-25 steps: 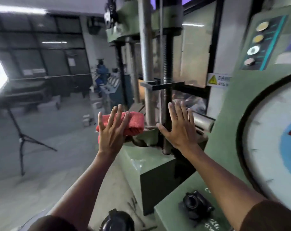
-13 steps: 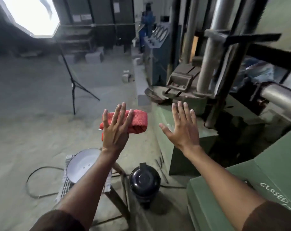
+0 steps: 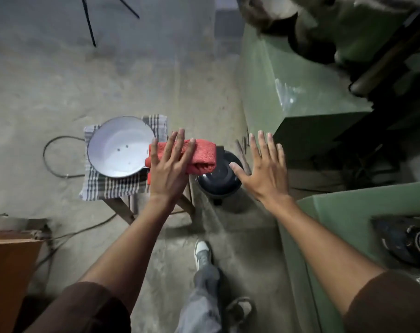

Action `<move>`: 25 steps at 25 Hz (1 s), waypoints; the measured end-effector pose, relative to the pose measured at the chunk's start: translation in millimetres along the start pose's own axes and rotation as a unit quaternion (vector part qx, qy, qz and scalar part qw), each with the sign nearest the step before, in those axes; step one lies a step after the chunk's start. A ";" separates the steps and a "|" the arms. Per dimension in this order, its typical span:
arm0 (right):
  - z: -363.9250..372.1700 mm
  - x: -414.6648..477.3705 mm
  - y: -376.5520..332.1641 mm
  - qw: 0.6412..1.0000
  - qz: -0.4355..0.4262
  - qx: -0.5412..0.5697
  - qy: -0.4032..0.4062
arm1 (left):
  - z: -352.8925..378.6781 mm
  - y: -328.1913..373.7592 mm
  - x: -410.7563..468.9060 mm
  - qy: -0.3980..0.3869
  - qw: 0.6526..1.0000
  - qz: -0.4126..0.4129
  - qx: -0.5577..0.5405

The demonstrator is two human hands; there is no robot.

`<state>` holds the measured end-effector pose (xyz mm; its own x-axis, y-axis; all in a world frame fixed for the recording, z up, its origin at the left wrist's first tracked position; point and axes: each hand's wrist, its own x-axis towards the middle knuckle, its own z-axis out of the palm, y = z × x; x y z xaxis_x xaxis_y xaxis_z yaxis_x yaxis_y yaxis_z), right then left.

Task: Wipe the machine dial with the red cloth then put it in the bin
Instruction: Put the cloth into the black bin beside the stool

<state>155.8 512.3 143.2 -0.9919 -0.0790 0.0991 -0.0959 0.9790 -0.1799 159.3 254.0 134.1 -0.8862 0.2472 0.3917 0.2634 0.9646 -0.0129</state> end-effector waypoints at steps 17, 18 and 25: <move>117.6 5.1 -1.0 0.993 0.044 -0.031 -0.104 | 115.0 -25.8 -34.2 -0.147 0.988 -0.005 -0.046; 121.3 6.3 0.0 0.993 0.044 -0.033 -0.106 | 119.6 -27.4 -33.0 -0.153 0.987 -0.003 -0.047; 138.6 28.6 4.4 0.991 0.040 -0.042 -0.123 | 143.4 -34.3 -22.0 -0.197 0.979 -0.010 -0.048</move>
<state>115.5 488.3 9.7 -0.9871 -0.0334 -0.1564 -0.0187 0.9953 -0.0946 115.2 228.6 -6.1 -0.9649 0.2626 0.0048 0.2620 0.9613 0.0855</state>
